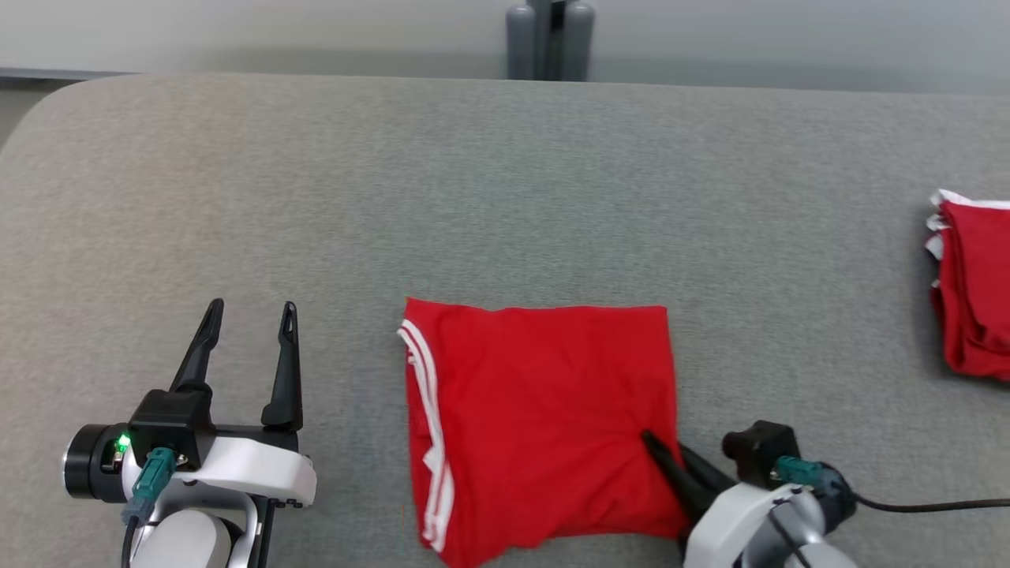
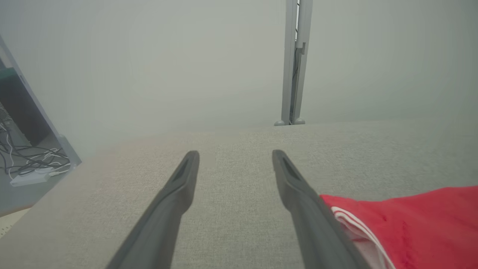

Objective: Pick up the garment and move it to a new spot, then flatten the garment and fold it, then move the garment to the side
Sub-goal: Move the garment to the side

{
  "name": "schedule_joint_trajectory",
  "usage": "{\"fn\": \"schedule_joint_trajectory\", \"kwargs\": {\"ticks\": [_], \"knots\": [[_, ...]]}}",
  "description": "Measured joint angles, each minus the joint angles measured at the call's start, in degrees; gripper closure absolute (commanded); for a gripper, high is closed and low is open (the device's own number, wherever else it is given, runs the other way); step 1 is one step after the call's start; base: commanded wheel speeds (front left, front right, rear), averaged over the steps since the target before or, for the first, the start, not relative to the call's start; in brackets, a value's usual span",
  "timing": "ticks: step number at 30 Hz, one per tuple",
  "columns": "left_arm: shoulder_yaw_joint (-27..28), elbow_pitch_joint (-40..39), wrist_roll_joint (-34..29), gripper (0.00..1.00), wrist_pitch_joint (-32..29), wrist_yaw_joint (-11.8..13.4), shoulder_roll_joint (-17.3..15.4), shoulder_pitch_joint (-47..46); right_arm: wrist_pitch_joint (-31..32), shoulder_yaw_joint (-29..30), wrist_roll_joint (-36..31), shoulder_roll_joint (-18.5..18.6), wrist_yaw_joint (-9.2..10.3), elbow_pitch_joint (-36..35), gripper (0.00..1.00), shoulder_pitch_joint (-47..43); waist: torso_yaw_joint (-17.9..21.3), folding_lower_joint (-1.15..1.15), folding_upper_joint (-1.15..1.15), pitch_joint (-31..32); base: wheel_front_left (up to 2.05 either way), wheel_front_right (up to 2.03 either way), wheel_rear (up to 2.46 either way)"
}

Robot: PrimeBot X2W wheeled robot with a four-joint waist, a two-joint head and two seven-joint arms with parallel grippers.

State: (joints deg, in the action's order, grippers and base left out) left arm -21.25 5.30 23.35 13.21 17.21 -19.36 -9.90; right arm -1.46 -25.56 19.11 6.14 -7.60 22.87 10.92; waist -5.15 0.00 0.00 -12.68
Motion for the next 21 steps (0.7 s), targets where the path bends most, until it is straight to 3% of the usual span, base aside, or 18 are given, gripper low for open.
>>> {"fn": "schedule_joint_trajectory", "kwargs": {"ticks": [12, 16, 21], "knots": [[-0.35, -3.31, -1.2, 0.0, -1.83, 0.29, -2.44, -1.22, -0.15, 6.15, -5.55, 10.06, 0.03, -8.34, 1.0, -2.4, 11.55, 0.0, 0.0, -1.69, 0.0, 0.0, 0.0], [-0.86, -4.27, -1.79, 0.0, -3.01, 0.04, -3.18, -2.61, -0.33, 6.2, -6.59, 10.18, 0.09, -13.01, 1.0, -0.27, 16.06, 0.0, 0.0, -2.76, 0.0, 0.0, 0.0], [-2.01, -4.66, -2.45, 0.0, -4.22, -0.7, -3.48, -4.89, -1.16, 4.77, -5.61, 7.82, 0.09, -13.92, 1.0, 8.73, 20.24, 0.0, 0.0, -4.67, 0.0, 0.0, 0.0]]}}
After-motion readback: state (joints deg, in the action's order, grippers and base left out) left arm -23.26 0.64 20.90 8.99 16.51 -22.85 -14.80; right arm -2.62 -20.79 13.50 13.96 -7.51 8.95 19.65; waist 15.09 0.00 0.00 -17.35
